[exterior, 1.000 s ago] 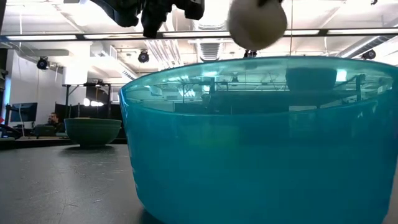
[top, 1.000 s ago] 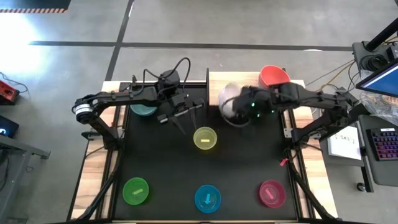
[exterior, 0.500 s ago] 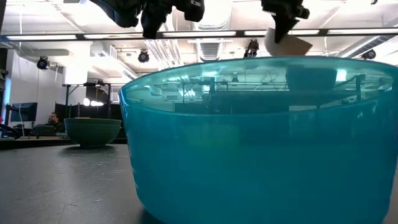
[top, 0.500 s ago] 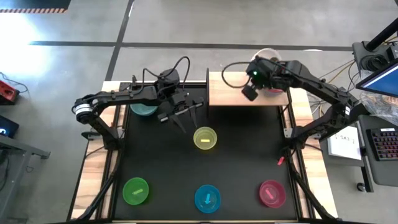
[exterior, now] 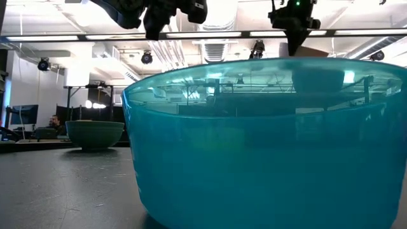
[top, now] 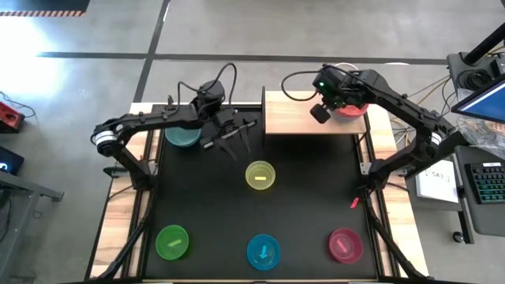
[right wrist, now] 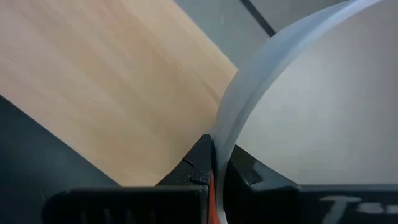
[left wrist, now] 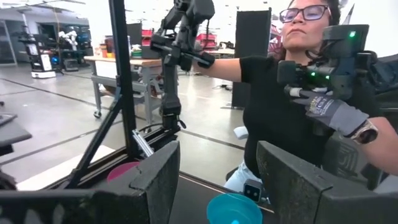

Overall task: Place and stack bowls onto a shelf
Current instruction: Stack the white bowl on top of the orange stacked bowls on the shelf

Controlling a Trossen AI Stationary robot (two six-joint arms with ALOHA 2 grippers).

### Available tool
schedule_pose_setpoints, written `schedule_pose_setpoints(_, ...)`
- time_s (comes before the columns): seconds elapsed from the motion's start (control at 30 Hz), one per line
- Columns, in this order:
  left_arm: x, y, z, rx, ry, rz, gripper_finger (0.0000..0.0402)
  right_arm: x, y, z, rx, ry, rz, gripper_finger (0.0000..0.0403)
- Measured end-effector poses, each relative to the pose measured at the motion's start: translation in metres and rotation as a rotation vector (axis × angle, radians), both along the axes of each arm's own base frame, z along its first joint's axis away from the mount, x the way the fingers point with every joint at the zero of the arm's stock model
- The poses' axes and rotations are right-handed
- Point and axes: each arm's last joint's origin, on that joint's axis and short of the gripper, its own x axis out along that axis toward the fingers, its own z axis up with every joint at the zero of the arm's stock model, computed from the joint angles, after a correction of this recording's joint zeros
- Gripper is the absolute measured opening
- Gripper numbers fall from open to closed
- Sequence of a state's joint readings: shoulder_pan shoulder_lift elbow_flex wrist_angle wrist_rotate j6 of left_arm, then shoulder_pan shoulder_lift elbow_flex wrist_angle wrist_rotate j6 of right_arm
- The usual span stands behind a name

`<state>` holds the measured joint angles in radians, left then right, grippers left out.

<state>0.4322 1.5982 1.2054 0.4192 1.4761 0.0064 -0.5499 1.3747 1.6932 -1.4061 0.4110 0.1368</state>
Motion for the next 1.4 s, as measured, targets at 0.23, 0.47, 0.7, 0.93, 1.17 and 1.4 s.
schedule_pose_setpoints(0.23, -0.002, 0.007, 0.002, 0.005, -0.01, 0.022, 0.0197, 0.001, -0.003, -0.006, 0.025, 0.053, -0.011, 0.0008)
schedule_pose_setpoints(0.47, -0.003, 0.008, 0.002, 0.005, -0.01, 0.023, 0.0197, -0.012, -0.009, -0.008, 0.071, 0.09, -0.108, 0.0008)
schedule_pose_setpoints(0.7, -0.003, 0.008, 0.002, 0.005, -0.009, 0.023, 0.0197, -0.013, -0.006, -0.01, 0.156, 0.063, -0.109, 0.0009)
schedule_pose_setpoints(0.93, -0.003, 0.008, 0.002, 0.005, -0.009, 0.023, 0.0197, -0.015, -0.005, -0.01, 0.168, 0.078, -0.107, 0.0009)
schedule_pose_setpoints(1.17, -0.003, 0.008, 0.002, 0.005, -0.009, 0.023, 0.0197, -0.014, -0.004, -0.011, 0.212, 0.054, -0.087, 0.0009)
schedule_pose_setpoints(1.4, -0.003, 0.008, 0.002, 0.005, -0.009, 0.023, 0.0197, -0.014, -0.004, -0.011, 0.21, 0.053, -0.092, 0.0009)
